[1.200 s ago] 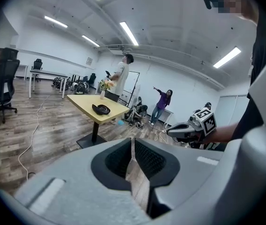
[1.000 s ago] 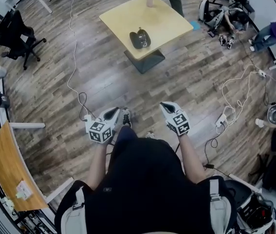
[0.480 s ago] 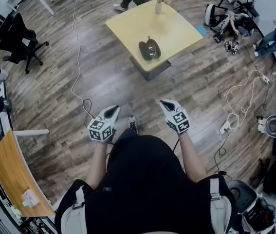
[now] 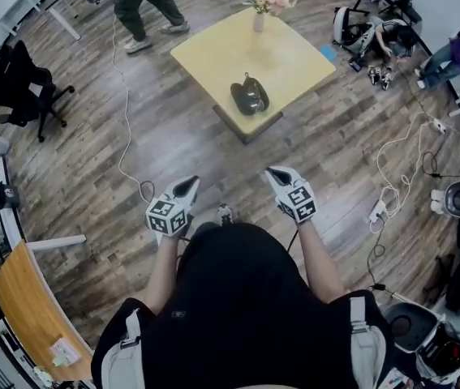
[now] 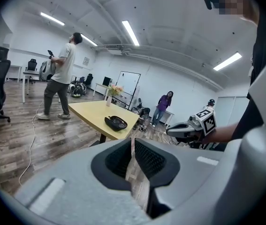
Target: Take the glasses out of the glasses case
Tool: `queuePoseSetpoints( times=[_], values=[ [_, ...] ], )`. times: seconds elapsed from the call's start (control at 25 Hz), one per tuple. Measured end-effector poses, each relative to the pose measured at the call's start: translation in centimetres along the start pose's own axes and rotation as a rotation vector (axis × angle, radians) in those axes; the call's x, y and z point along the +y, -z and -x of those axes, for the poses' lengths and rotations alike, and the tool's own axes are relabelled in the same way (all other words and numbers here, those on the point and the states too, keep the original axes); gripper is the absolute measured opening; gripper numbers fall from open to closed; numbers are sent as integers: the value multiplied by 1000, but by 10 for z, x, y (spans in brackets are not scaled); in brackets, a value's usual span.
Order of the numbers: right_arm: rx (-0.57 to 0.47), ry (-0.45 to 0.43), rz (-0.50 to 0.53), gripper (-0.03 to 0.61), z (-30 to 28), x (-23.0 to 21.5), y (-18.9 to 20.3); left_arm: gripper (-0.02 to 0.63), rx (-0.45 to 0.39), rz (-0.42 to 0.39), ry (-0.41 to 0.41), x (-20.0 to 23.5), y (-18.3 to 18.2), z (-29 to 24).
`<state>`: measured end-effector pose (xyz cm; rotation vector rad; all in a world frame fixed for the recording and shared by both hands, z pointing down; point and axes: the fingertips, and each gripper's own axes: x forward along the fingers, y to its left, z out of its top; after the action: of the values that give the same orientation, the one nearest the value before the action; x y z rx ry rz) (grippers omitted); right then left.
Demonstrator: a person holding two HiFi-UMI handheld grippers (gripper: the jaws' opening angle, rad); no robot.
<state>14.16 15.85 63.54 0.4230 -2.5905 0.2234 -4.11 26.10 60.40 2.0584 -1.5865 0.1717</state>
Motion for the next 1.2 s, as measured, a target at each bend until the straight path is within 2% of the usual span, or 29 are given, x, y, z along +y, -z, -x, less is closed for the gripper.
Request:
queuePoseSetpoints(
  times=[0.28, 0.64, 1.2],
  values=[
    [-4, 37, -22, 5, -22, -6, -8, 32, 8, -16, 30, 30, -11, -9],
    [14, 27, -7, 5, -52, -2, -23, 32, -1, -3, 32, 61, -20, -8],
    [31, 7, 14, 5, -88, 14, -40, 32, -1, 43, 7, 105, -11, 10]
  ],
)
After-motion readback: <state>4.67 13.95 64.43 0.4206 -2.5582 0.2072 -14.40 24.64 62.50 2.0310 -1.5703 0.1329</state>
